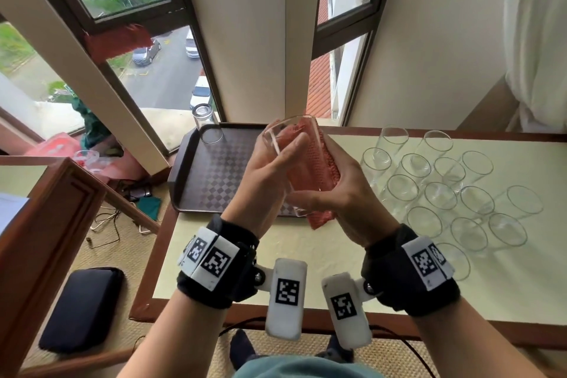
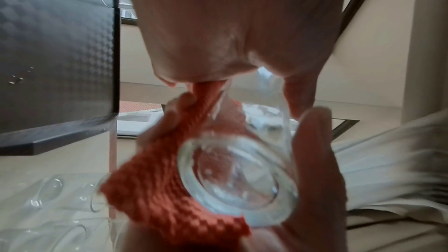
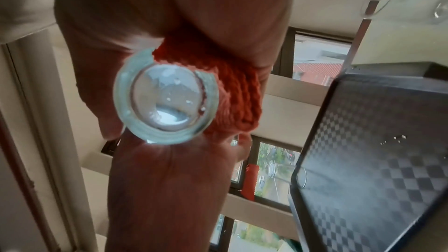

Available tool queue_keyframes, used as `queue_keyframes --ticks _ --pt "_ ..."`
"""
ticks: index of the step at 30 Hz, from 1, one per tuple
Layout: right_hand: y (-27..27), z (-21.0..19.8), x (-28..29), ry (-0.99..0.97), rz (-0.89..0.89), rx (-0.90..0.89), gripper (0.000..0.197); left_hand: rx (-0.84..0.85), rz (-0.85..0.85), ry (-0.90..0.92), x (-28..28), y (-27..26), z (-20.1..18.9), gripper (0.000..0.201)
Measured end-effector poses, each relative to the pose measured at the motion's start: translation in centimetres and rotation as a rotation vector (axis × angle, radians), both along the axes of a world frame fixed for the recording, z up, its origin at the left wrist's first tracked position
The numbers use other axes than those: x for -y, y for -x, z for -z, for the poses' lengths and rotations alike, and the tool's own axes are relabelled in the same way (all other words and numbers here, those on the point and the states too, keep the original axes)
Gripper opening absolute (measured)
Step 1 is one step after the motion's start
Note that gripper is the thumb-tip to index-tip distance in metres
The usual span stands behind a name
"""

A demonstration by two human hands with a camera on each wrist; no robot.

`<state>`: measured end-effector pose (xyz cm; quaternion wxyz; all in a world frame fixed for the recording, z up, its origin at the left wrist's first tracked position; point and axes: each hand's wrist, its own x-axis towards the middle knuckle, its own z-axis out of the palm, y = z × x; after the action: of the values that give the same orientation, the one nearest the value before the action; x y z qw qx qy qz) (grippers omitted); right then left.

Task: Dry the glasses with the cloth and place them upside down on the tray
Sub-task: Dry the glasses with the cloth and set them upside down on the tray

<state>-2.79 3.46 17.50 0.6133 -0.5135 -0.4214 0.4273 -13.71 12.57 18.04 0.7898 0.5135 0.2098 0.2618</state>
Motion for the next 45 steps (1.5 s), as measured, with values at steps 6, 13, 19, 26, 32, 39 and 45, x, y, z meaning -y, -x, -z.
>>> queue_keyframes --ticks 6,13,19,26,32,39,45 --pt "-0.5 -0.4 0.0 0.033 0.099 0.223 0.091 -0.052 -0.033 0.014 -0.4 0.7 0.2 0.1" --pt "-0.1 0.1 -0.6 0.023 0.105 0.399 0.108 -0.093 -0.062 -0.036 -0.3 0.3 -0.3 0.105" --pt "-0.1 -0.1 -0.2 0.006 -0.045 -0.077 0.085 -0.011 0.081 0.025 -0.6 1.0 -0.1 0.073" --pt "0.4 0.0 -1.0 -0.002 0.16 0.472 0.107 -0.068 -0.037 0.028 -1.7 1.3 -0.5 0.106" --pt "0.4 0.1 -0.8 0.0 0.021 0.169 0.097 -0.097 -0.107 0.019 -0.9 0.9 0.7 0.092" --pt "0.4 0.3 -0.6 0.032 0.09 0.175 0.099 -0.092 -0.075 0.042 -1.5 1.8 0.4 0.104" --pt "0.6 0.5 -1.0 0.034 -0.022 0.134 0.105 -0.089 -0.084 -0.006 -1.1 1.1 0.0 0.102"
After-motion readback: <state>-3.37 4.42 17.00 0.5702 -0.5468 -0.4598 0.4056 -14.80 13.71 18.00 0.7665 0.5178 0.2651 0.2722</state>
